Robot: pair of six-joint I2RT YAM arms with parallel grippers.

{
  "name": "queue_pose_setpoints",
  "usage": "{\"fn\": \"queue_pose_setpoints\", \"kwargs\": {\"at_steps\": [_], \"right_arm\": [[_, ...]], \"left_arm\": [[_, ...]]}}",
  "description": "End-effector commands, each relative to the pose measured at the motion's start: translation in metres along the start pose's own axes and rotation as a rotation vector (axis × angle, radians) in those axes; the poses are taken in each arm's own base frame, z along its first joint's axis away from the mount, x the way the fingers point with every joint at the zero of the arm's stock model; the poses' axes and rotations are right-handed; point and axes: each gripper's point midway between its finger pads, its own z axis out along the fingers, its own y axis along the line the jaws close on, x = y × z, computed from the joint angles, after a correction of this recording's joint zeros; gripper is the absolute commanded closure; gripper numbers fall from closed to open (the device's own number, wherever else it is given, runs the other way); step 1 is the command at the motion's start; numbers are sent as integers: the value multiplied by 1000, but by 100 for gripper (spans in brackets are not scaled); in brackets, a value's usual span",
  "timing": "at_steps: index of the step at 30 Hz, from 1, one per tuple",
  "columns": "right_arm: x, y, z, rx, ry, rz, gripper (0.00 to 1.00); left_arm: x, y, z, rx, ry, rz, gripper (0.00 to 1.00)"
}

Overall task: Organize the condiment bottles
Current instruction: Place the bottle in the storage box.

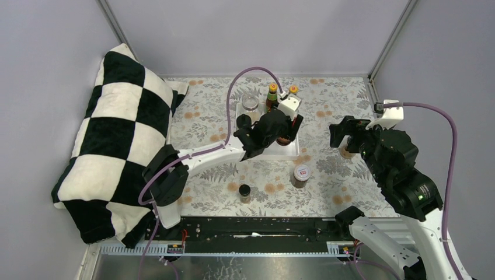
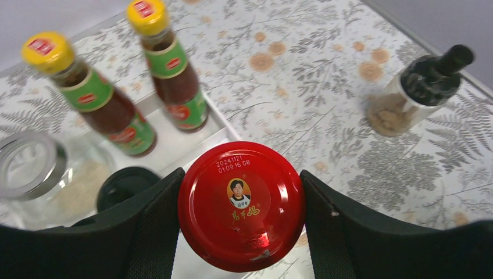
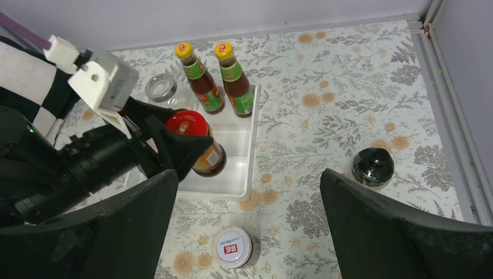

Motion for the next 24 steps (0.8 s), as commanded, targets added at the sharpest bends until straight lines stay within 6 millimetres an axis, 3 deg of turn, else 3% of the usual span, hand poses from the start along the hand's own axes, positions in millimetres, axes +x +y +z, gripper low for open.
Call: {"fn": "queue_pose_setpoints", "kwargs": {"at_steps": [1,13,24], "right_arm": [[-1,8,8,-27,-13,24,0],[18,19,23,-62,39,43,0],[28,22,30,-69,60,45,0]], "left_arm": [[-65,22,-26,-44,-210,-81,34],[-29,81,-59,-164,-188,-137,35],[2,112,-71,-232,-157,-174,34]]}}
